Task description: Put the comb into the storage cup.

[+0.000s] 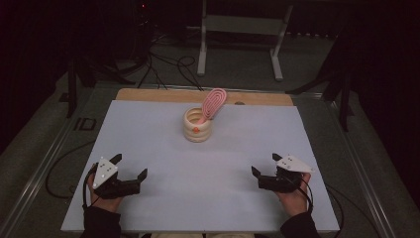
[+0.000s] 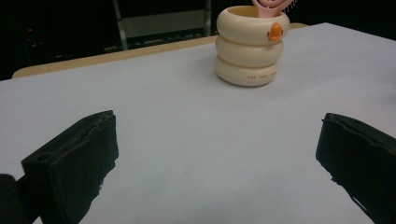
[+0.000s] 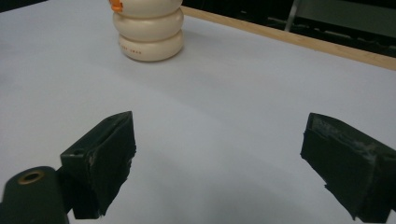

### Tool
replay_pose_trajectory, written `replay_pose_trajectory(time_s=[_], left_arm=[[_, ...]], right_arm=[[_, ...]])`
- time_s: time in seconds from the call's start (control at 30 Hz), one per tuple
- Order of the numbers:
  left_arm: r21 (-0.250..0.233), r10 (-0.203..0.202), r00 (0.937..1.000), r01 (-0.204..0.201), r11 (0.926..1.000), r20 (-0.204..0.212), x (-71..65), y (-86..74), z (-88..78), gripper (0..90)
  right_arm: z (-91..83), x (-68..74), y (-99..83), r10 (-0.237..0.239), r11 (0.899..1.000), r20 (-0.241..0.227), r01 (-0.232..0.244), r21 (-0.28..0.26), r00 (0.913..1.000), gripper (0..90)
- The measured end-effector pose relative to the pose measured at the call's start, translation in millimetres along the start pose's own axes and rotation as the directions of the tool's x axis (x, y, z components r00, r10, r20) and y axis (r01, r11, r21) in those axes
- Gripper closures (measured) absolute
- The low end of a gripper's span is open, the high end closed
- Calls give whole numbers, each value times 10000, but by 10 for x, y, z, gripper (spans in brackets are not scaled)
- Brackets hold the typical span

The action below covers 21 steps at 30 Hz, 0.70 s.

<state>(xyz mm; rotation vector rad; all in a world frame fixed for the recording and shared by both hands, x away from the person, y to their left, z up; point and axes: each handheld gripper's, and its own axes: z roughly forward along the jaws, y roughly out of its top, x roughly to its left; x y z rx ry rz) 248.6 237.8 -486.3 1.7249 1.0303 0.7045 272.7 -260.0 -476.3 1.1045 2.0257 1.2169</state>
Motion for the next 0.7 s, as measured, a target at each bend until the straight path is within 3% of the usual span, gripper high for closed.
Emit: replay_pose_trajectory(time_s=[0.4,0.63,0.7], left_arm=[[-451,-157,9998,151,9989,-131,38,27,-90,2],[-588,-198,9996,187,9981,-191,46,23,-122,2],[-554,-214,9995,200,9983,-248,59,12,-127,2]], right_arm=[[-203,-30,-152,127,9962,197,-110,-862,9997,95],[-270,-31,-206,101,9949,318,-68,-1002,9994,95],[-297,-27,-214,-107,9946,420,150,-1026,9991,95]])
